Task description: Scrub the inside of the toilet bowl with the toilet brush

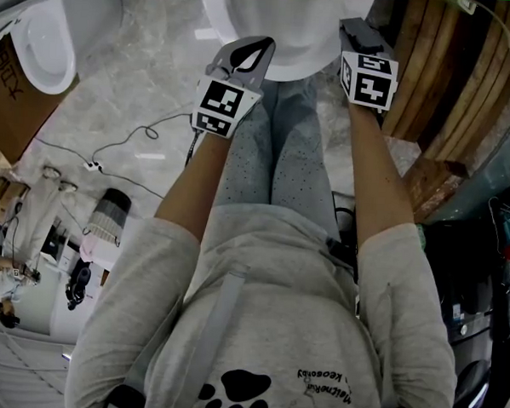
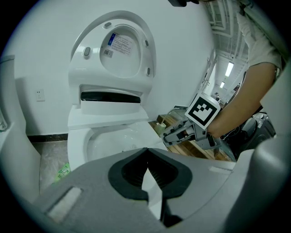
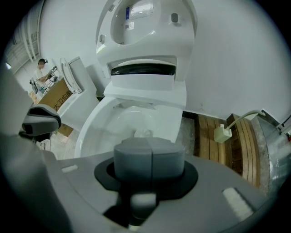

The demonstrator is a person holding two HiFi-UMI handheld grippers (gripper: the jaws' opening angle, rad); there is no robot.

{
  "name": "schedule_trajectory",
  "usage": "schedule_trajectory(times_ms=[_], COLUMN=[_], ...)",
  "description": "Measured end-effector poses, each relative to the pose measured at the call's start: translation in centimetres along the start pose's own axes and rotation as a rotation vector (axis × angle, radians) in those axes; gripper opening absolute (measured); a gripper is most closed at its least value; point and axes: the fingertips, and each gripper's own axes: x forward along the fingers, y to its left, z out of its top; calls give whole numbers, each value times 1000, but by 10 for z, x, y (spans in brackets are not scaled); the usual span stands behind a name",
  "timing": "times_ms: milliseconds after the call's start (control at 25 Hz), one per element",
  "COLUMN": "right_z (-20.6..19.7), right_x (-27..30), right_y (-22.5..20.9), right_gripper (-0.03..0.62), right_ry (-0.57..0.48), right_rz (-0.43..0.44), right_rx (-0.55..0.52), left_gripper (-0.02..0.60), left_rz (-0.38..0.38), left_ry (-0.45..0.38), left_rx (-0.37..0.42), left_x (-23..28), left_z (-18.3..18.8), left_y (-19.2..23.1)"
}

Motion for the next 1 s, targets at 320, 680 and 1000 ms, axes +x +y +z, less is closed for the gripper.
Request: schedule_trajectory(times_ms=[320,680,1000], right_z=[-27,-54,-67], right_x=[-11,-20,-24], right_y=[11,28,42], right_gripper=[149,149,149], right_ry=[25,43,60], right_rz=[-11,0,19], right_rx=[15,16,11], left_gripper=[-5,-5,-5], left_rz=[-5,-8,-9], left_ry=[0,7,9], left_rx=[14,12,9], left_x=[-8,-14,-18], left_z=[-9,-20,-26], left_y=[-7,-18,-20])
